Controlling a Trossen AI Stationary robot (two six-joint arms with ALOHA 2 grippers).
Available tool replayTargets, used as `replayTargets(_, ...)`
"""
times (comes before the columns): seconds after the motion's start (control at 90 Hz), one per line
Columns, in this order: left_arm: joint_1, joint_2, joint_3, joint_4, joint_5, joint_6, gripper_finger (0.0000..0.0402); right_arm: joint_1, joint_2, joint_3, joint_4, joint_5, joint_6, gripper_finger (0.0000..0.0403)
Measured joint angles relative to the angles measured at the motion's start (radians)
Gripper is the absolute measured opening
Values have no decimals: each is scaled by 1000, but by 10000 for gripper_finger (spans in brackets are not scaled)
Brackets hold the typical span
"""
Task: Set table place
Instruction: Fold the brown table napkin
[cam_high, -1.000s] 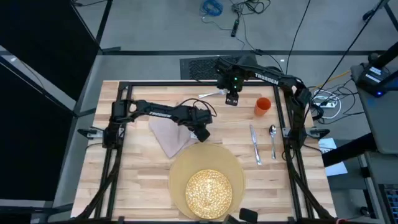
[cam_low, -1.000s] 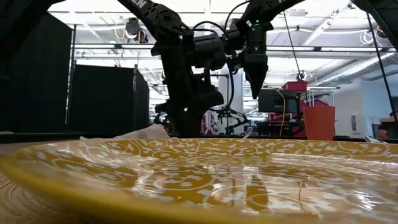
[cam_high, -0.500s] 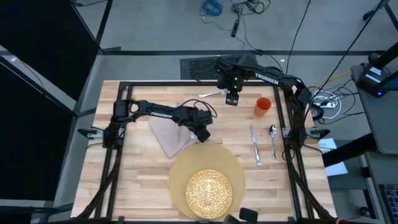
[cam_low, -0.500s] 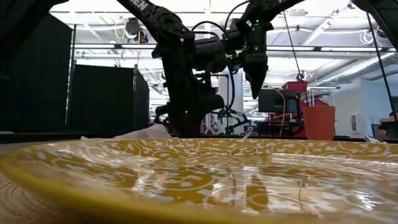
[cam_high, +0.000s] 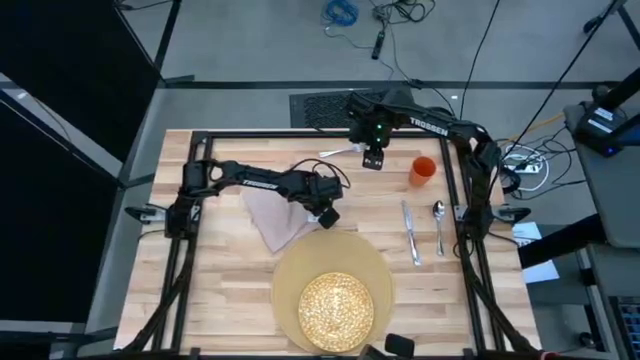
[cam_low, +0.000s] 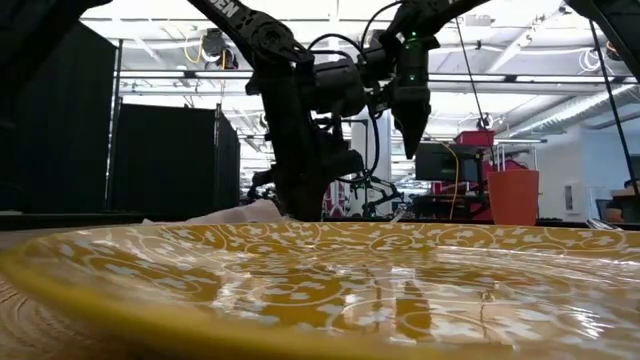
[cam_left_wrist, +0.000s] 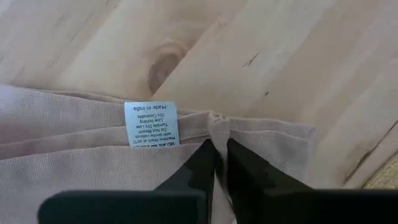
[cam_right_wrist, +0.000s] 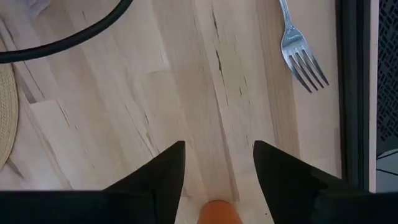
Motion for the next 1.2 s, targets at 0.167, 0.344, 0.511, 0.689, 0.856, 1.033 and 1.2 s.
replayTargets(0.167,0,0,0,3,7,-1,56,0,0,0,0,0,0,176)
replayTargets(0.344,-1,0,0,8,7,-1,86,0,0,0,0,0,0,176)
replayTargets(0.511,-1,1,0,16,7,3,91,0,0,0,0,0,0,176)
replayTargets(0.689,-1,-6,-1,19,6,5,91,0,0,0,0,0,0,176)
replayTargets(0.856,-1,-15,-2,17,6,6,90,0,0,0,1,0,0,176)
replayTargets(1.033,-1,-17,-2,13,6,6,90,0,0,0,1,0,0,176)
replayTargets(1.2,-1,-18,-2,13,6,5,90,0,0,0,2,0,0,176)
